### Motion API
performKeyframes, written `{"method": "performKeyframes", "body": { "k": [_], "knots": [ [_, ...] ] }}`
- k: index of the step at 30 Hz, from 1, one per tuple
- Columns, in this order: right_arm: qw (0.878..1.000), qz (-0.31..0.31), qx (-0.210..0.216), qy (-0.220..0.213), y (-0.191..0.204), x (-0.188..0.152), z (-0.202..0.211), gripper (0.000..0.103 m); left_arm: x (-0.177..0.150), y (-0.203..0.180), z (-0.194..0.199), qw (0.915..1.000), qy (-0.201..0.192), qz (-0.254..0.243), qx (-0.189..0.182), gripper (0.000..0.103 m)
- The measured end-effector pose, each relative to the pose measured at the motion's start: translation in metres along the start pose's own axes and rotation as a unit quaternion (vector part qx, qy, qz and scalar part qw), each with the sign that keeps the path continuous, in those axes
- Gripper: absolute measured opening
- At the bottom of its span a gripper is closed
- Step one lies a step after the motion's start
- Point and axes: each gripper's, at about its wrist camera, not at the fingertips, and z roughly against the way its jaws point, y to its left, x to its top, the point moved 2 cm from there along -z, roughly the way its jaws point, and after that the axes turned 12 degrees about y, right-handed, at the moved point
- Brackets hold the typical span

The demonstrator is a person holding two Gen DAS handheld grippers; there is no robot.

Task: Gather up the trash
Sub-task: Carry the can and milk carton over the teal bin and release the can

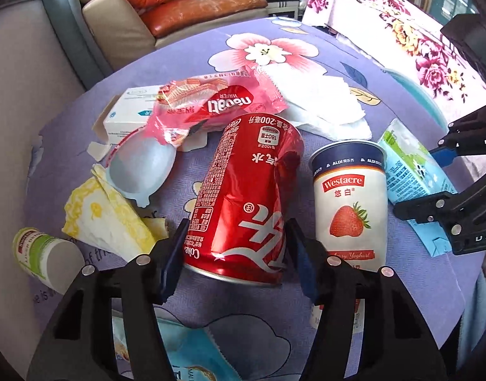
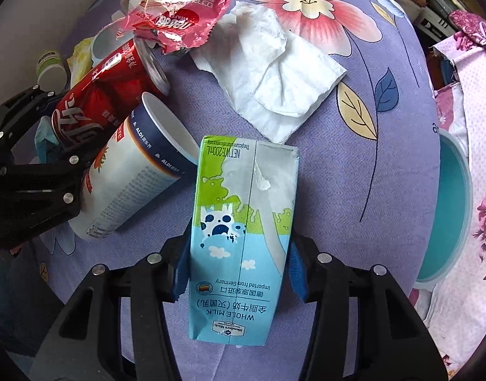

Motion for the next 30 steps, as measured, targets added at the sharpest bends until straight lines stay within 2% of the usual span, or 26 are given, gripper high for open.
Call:
{"method": "performKeyframes", "body": {
  "k": [5, 12, 16, 21, 30],
  "knots": [
    [1.0, 0.001, 0.009, -0.02, -0.009, -0.013, 0.013, 0.047, -0.003, -0.011, 0.019, 0.9993, -0.007, 0.012, 0.035, 0.06],
    [0.998, -0.003, 0.016, -0.057, -0.029, -0.031, 0.038, 0.047, -0.013, -0.014, 0.049, 0.9974, -0.016, 0.045, 0.053, 0.06],
    [0.997, -0.011, 0.021, -0.076, -0.041, -0.039, 0.052, 0.047, -0.013, -0.017, 0.074, 0.9967, -0.03, 0.064, 0.042, 0.06],
    [0.994, -0.031, 0.026, -0.1, -0.066, -0.048, 0.065, 0.047, 0.002, -0.04, 0.095, 0.9969, -0.044, 0.062, 0.023, 0.06],
    [0.986, -0.089, 0.027, -0.135, -0.137, -0.075, 0.086, 0.048, 0.059, -0.117, 0.08, 0.9984, -0.032, 0.036, -0.029, 0.06]
  ]
}}
